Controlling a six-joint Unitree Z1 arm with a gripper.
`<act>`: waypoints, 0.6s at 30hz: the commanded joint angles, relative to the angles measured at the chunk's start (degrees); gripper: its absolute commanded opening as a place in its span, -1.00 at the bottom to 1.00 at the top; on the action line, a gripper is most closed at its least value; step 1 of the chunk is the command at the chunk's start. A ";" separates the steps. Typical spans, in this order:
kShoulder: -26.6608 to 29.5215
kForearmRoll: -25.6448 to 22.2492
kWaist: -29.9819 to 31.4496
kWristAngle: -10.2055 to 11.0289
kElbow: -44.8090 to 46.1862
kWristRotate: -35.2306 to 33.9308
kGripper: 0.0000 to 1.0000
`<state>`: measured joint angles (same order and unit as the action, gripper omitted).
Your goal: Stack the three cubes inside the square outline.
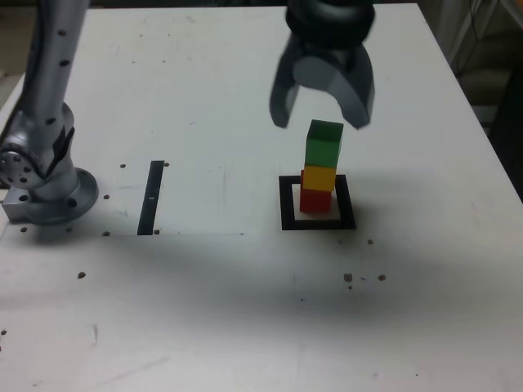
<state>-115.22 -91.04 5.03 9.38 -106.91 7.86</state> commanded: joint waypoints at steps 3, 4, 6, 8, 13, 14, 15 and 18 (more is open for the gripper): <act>5.10 -0.43 0.07 0.97 3.76 -0.64 1.00; 6.22 -0.41 0.07 1.18 4.85 -0.76 1.00; 8.45 -0.31 0.07 1.44 7.37 -1.03 1.00; 10.69 0.05 0.07 1.51 10.27 -1.34 1.00; 16.10 2.87 0.03 1.27 19.11 -2.14 1.00; 17.04 3.68 -0.02 1.22 20.98 -2.24 1.00; 17.97 4.50 -0.07 1.16 22.88 -2.32 1.00; 20.64 6.83 -0.25 1.06 28.56 -2.67 1.00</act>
<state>-95.67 -84.71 4.95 10.54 -79.60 5.42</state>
